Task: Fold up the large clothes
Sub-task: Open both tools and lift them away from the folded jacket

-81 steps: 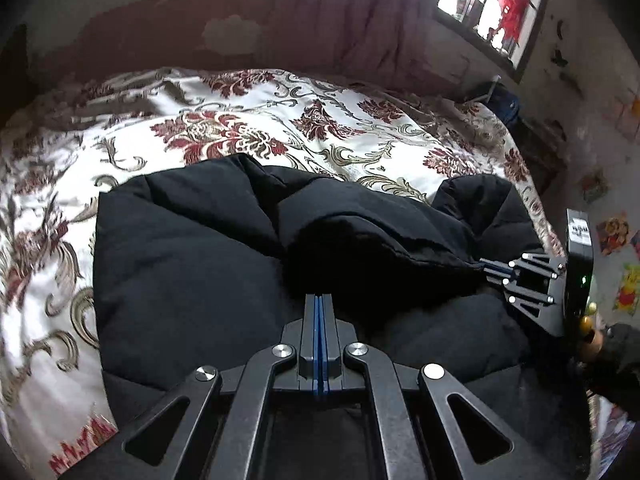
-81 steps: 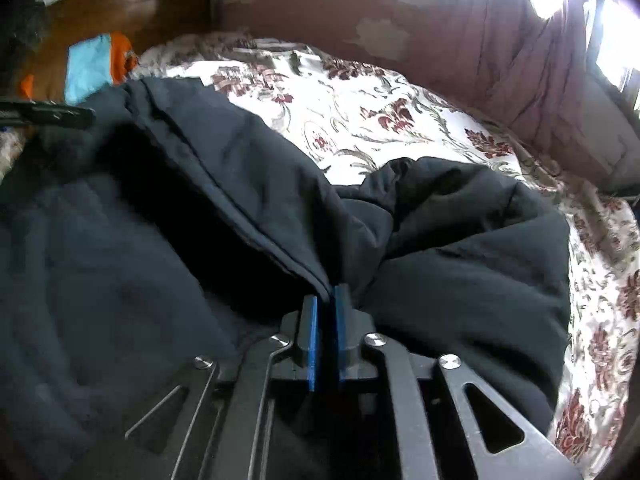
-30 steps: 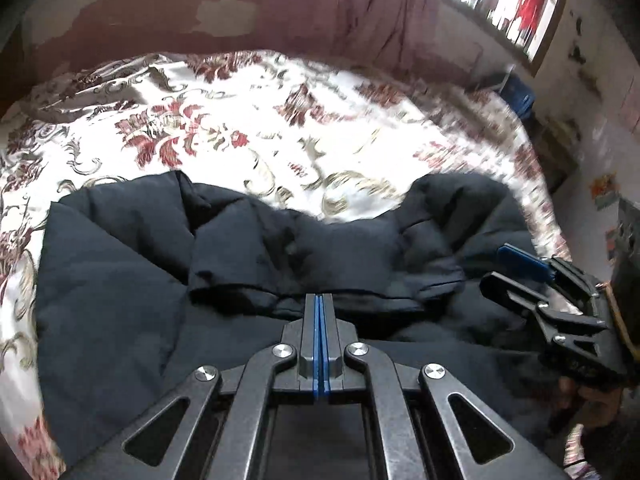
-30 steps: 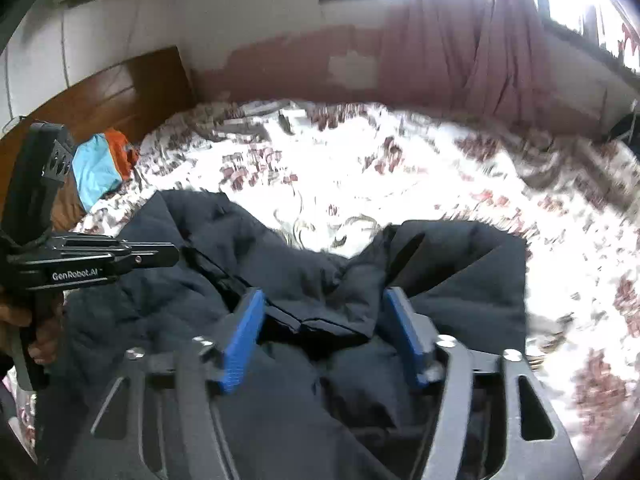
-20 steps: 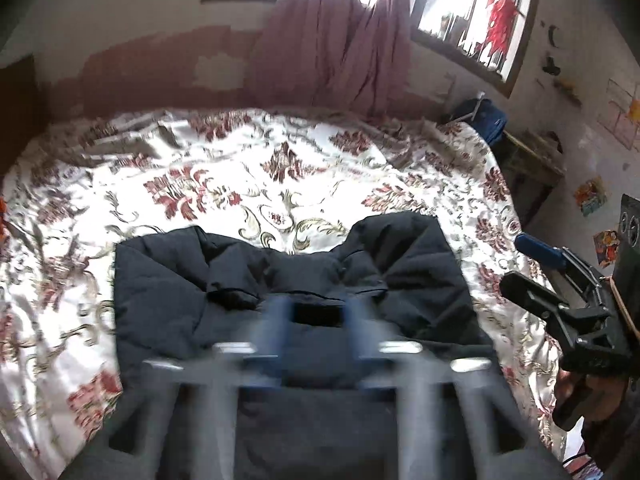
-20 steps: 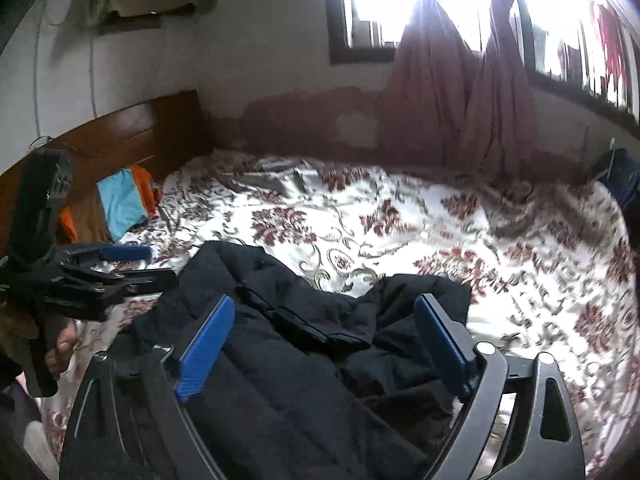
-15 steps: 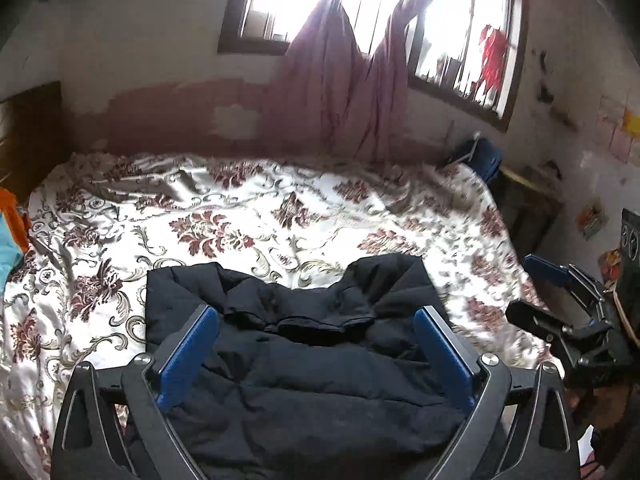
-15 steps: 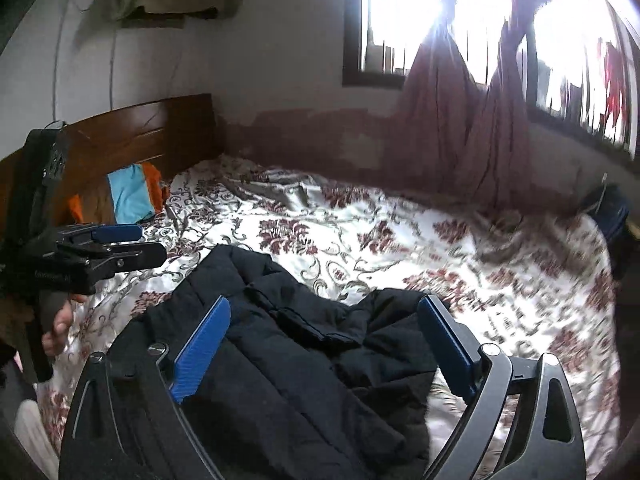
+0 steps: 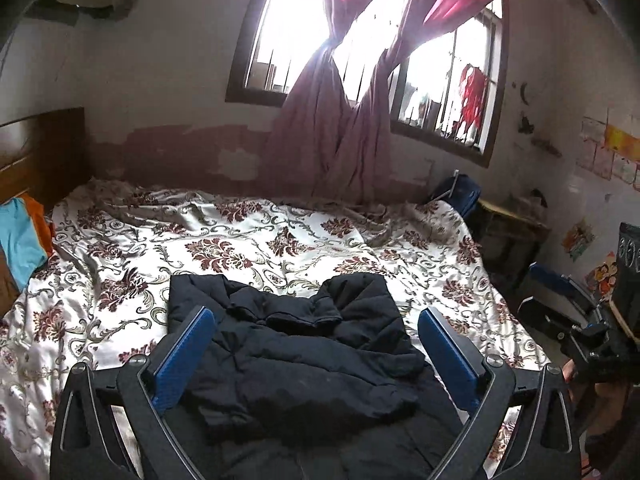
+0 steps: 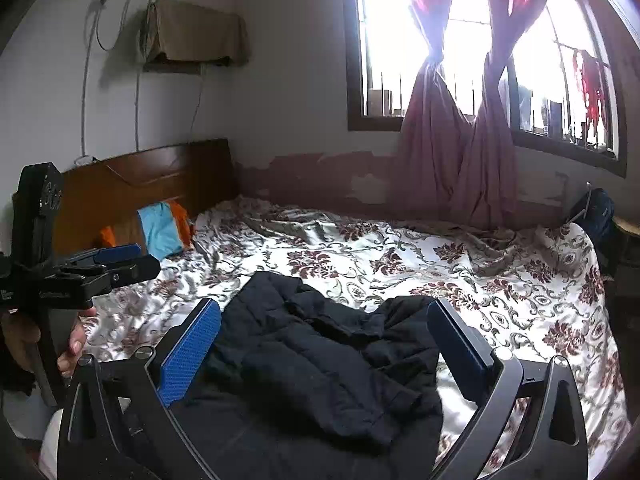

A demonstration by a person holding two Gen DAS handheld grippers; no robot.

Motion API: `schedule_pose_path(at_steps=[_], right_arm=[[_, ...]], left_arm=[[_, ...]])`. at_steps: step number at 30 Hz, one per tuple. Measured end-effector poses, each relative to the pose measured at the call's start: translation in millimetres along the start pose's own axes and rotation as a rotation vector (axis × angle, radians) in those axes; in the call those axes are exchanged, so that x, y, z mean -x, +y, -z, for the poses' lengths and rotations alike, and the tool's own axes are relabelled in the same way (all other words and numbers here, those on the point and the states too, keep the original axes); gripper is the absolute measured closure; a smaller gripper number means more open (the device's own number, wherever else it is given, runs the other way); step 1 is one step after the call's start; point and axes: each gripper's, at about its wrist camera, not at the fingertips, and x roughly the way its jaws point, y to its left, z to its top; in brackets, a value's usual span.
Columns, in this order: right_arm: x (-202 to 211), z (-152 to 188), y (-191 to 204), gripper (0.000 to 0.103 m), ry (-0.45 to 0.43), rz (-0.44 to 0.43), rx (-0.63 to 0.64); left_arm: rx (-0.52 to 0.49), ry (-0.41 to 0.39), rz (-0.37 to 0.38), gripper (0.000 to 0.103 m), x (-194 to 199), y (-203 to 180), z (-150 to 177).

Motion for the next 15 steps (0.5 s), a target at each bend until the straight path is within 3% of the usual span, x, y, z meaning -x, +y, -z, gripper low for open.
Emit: schedule_pose_path(at_steps=[15], right_arm=[[88.8,62.3,39.6,0.002,-0.130,0.035,0.005]], left_arm=[[-0.080,-0.161,-0.055,0.000,108.7,-27.3,74.0]])
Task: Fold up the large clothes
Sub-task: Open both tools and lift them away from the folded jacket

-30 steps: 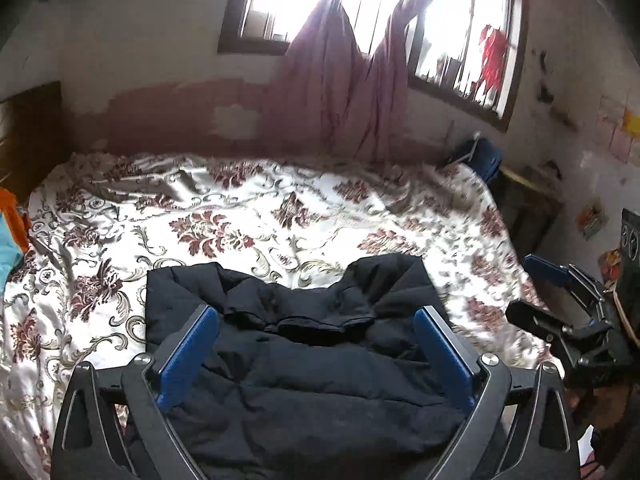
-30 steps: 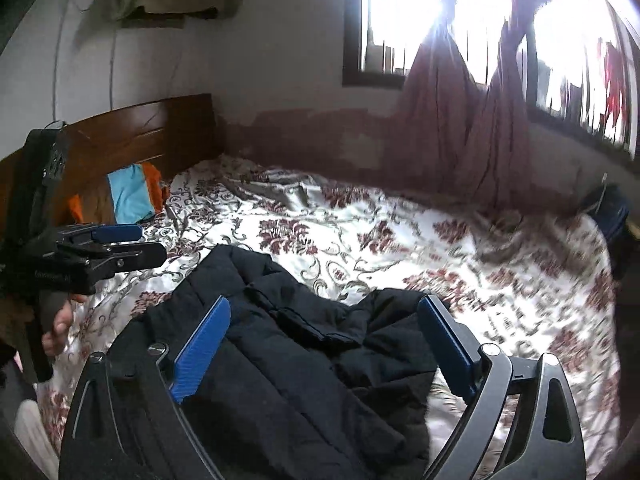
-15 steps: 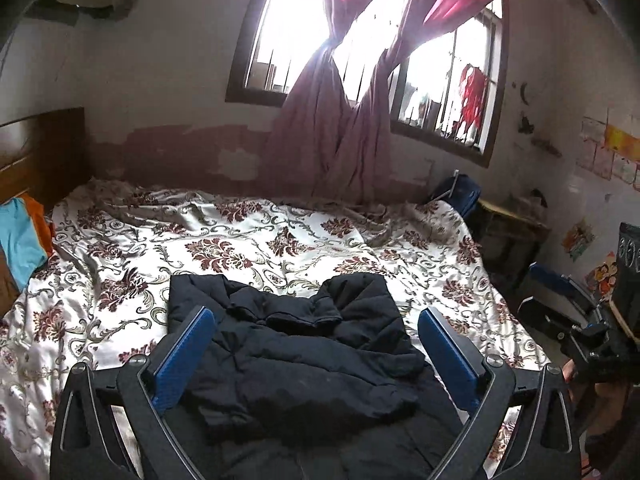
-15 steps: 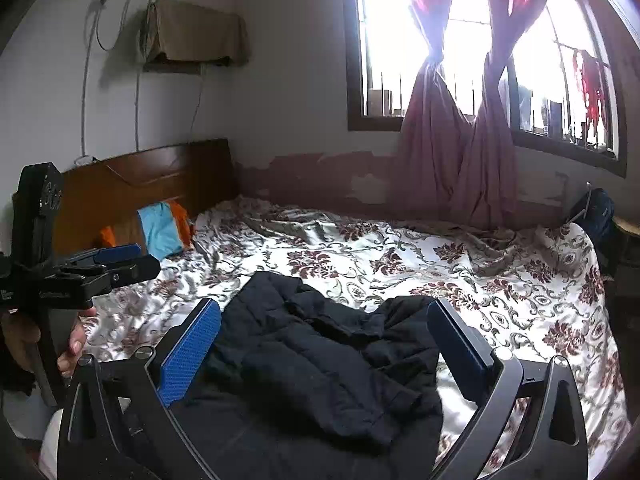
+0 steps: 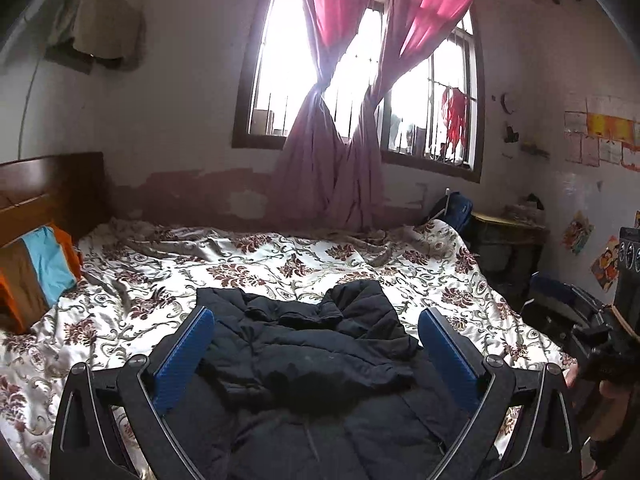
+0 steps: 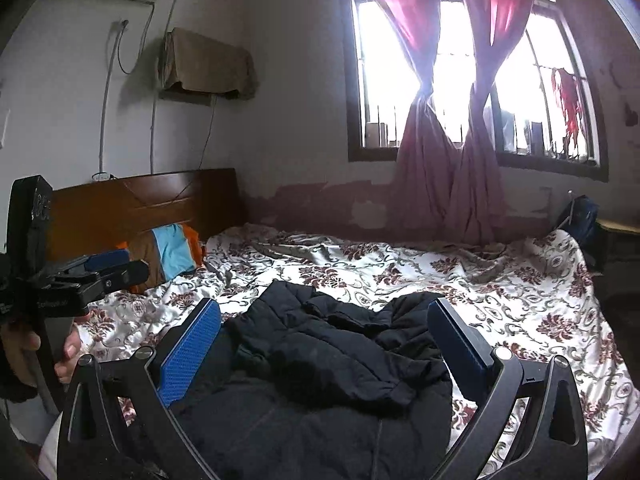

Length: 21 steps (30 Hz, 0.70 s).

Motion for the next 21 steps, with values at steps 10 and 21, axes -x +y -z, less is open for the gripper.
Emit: schedule_pose_path(at_steps=[10,21], right_arm=[[47.0,32.4,22.1,0.002,-0.030,0.061,0.040],[70.7,85.6,37.0,0.002,-0.025,0.216,0.106]], left_arm=[[-0.025,0.010,-0.051,0.000,44.8,-3.2,30.7],[-0.030,0.038,-0.096,0.000,57.3,12.8,78.7]])
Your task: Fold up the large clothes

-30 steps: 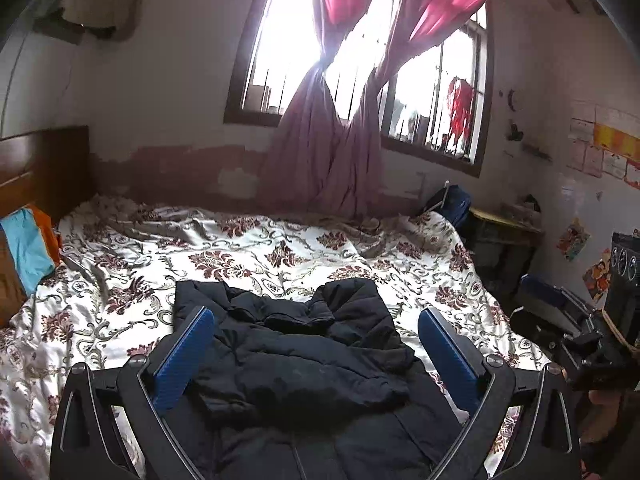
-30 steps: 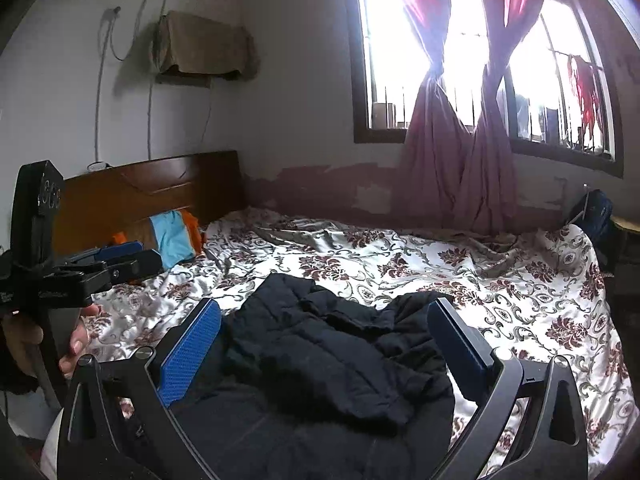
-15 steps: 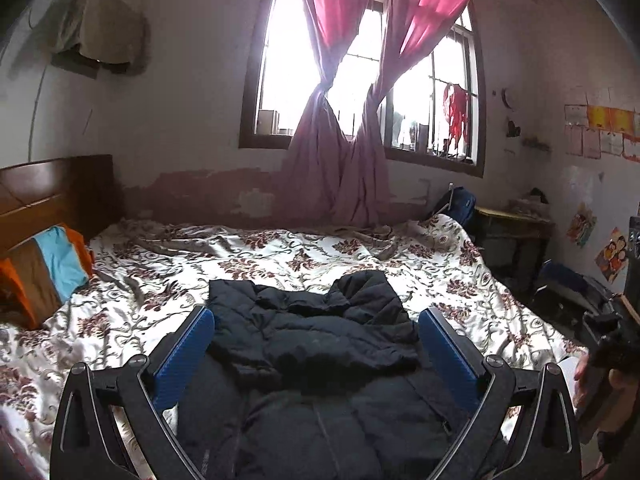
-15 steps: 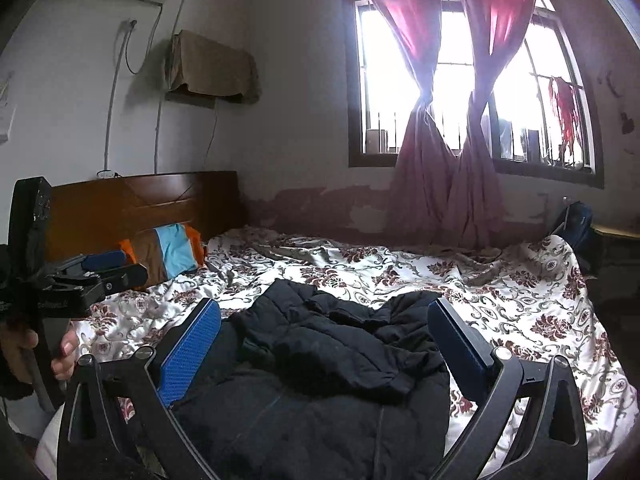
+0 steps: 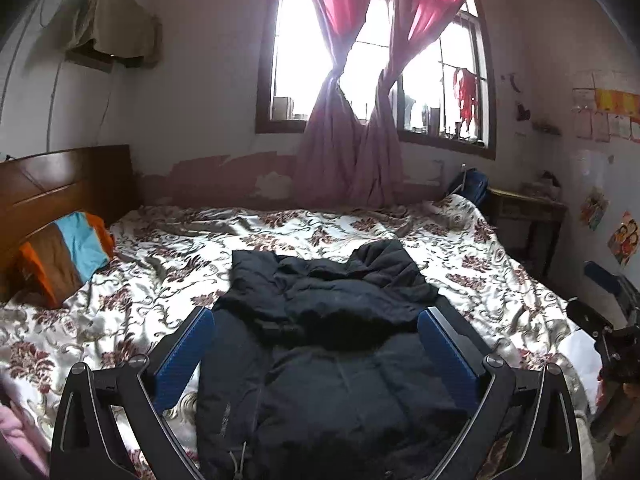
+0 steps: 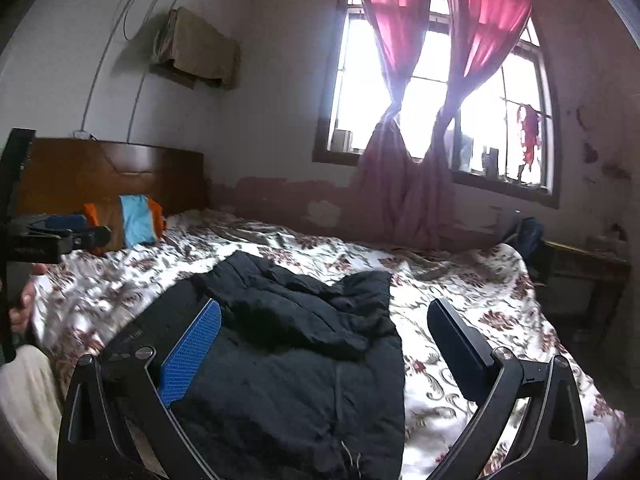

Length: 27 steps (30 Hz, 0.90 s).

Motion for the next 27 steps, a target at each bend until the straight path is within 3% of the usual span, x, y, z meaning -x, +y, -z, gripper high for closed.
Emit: schedule_pose_path(at_steps=[5,10,14,18,23,27], right_arm=[[2.0,29.1,8.0,0.002,0.056,-0.003,0.008],[-1.8,55.5,20.3,0.002,0.141,0.009,0.116],[-18.0,79.9,29.1,0.002,0.295,0.030,0.215],[-29.3,99.7,27.2,0.002,0.406,0.023,0.209],[-41.2,116.7,26.9,0.002,0.480,0.013,0.189],[-52.0,130.2,33.8,0.002,0.524,0.014,0.224]], left_arm=[[0.030,-0.006,-0.007,0.000,4.5,10.3,41.0],[-0.013,0.041,-0.036,0.000,5.9,11.6,79.3],[-0.070,0.108,-0.043,0.000,1.2,13.0,104.8],[-0.086,0.201,-0.048,0.000,-9.4,16.5,130.6],[-0.060,0.323,-0.047,0.000,-25.6,21.4,159.7],[-0.083,0.470,-0.057,0.000,-47.5,14.9,183.7]])
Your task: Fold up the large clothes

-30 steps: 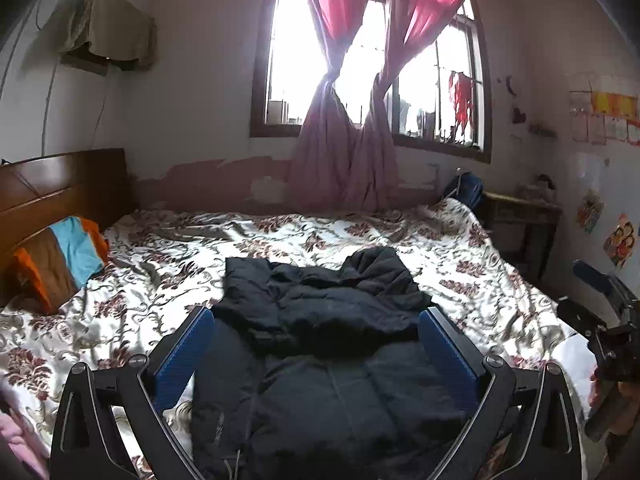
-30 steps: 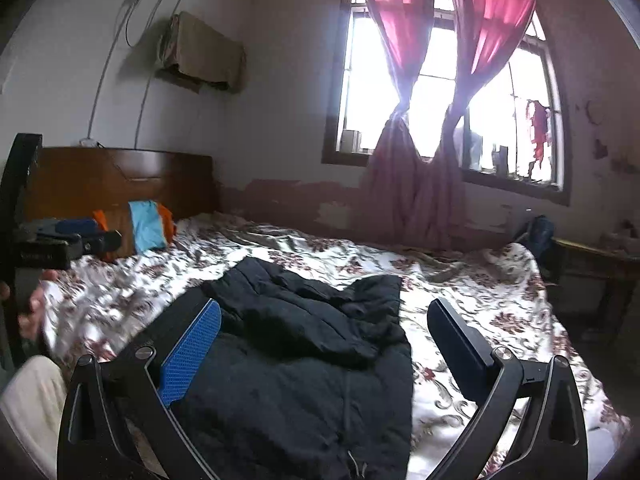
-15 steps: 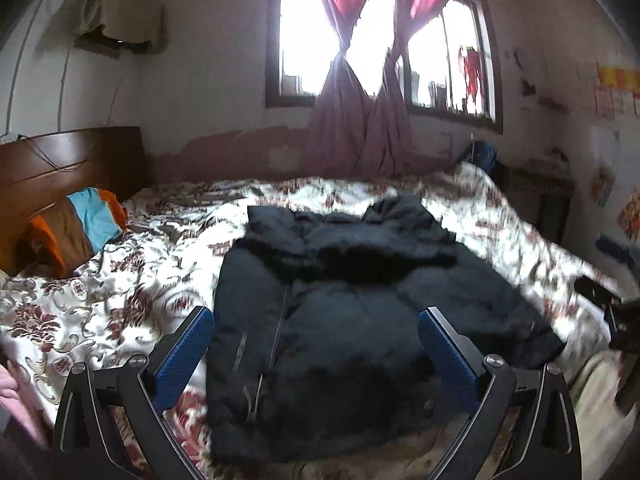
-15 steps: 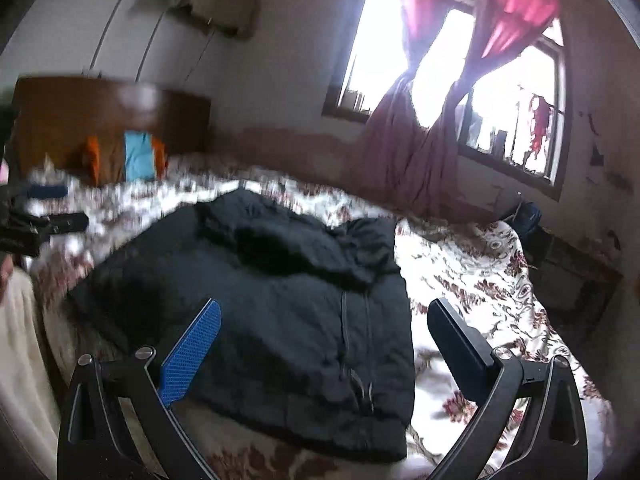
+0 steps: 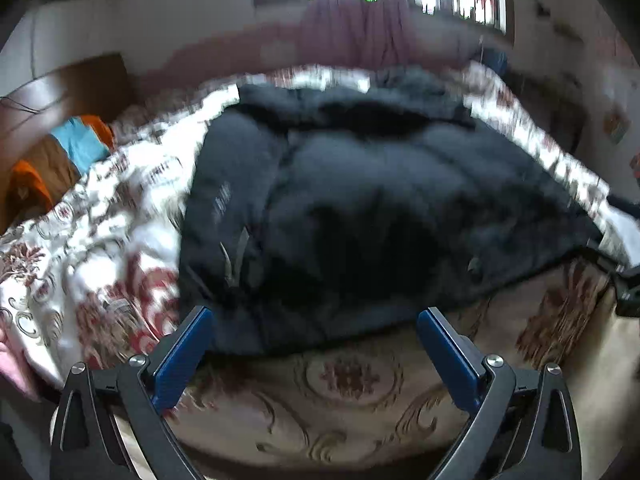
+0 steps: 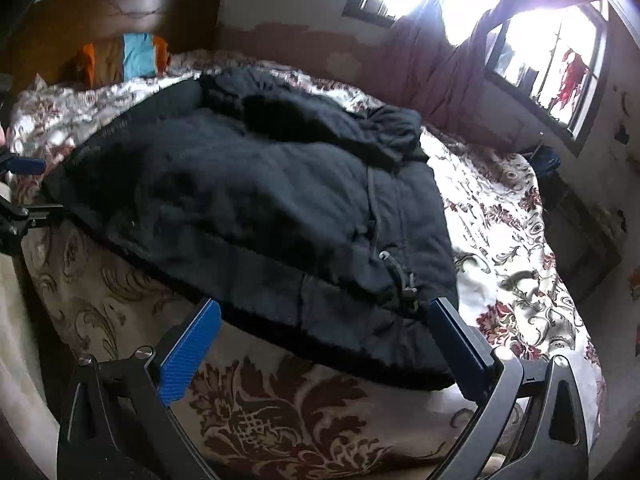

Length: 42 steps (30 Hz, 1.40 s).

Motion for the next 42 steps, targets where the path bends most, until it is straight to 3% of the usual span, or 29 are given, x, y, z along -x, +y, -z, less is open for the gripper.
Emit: schedule_pose_path(at_steps=[2,11,17,20,25,33,38,42], right_arm=[[-8.9,0.9,6.4,0.002,0.016,0.011,0.030],[-22.0,3.2,51.9,0.002,0.027,0.087,0.251],[-38.0,4.6,67.6,0.002,0.054,0.203,0.335],[-42.5,1.7,65.8,0.002,0.039,0.244,0.327],[-33.9,-4.6,56.7,0.002,-0.072,0.295,0.276],[-2.4,-8.6,29.9,0.002,-0.250,0.254,0.112],[-0.7,-4.6,19.4,0.002,-0.280,0.233,0.060],[-3.5,-3.6,15.7,0.002,-0.279,0.232,0.058]], left_arm=[[-0.037,0.037,-0.019,0.000,-9.9,-8.6,2.6],[-0.102,0.061,-0.021,0.001,-20.5,-25.5,8.9],[-0.115,0.098,-0.034,0.000,-28.3,-27.4,12.3],[-0.123,0.131,-0.050,0.000,-35.6,-28.3,14.0],[-0.148,0.170,-0.092,0.000,-46.8,-29.0,17.0],[-0.165,0.168,-0.139,0.000,-49.8,-32.1,16.0],[-0.192,0.141,-0.174,0.001,-48.2,-37.2,14.4],[-0.219,0.096,-0.259,0.000,-47.9,-39.6,11.8]])
